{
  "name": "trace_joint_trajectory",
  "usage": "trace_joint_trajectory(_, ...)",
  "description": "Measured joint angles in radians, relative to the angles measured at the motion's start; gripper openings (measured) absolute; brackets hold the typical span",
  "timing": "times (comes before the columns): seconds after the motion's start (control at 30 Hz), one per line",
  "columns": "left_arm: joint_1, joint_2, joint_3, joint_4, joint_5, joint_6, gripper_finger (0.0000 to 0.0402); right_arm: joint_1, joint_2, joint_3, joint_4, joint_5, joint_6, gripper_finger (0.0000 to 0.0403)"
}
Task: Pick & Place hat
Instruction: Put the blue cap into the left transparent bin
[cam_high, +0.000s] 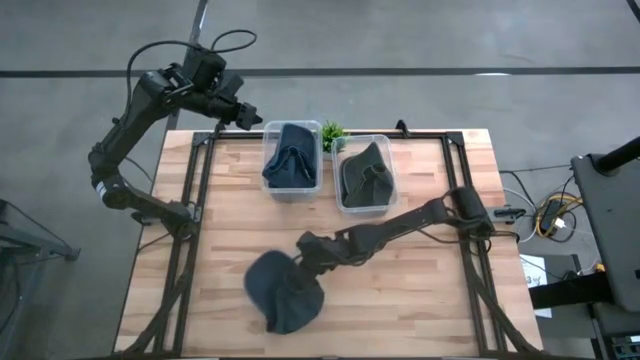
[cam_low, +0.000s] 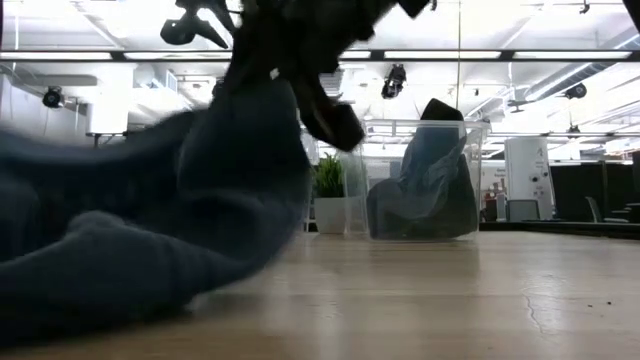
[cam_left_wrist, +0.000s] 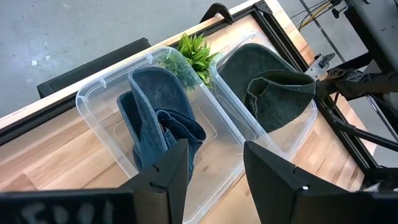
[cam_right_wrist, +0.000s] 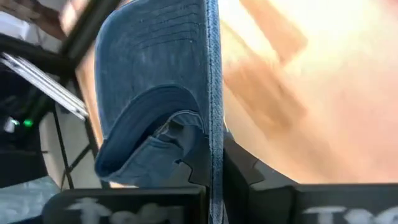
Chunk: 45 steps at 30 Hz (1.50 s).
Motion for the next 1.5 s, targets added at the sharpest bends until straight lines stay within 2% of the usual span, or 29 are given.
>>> trace_joint_trajectory(0.13,0.000,0.000,0.000,0.000,0.009,0.001,0.0147,-0.013,-0.039,0.028,-0.065,0.045,-0.036,0.0011)
trace_joint_trajectory(0.37,0.000,0.000,0.000,-0.001,0.102,-0.028,0.0147,-0.064,-0.113,0.045,-0.105,0.089,-0.110,0.0010)
trace_joint_trajectory(0.6,0.000,-0.006,0.000,-0.008,0.262,-0.052,0.0147,-0.114,-0.204,0.050,-0.135,0.141,-0.152,0.0011)
trace_joint_trajectory(1.07,-0.002,-0.019,0.000,-0.008,0.268,-0.056,0.0147,-0.298,-0.375,0.050,-0.290,0.174,-0.103,0.0012)
trace_joint_trajectory(1.5,-0.003,-0.021,0.000,-0.007,0.264,-0.051,0.0147,-0.456,-0.501,0.049,-0.280,0.217,-0.119,0.0012)
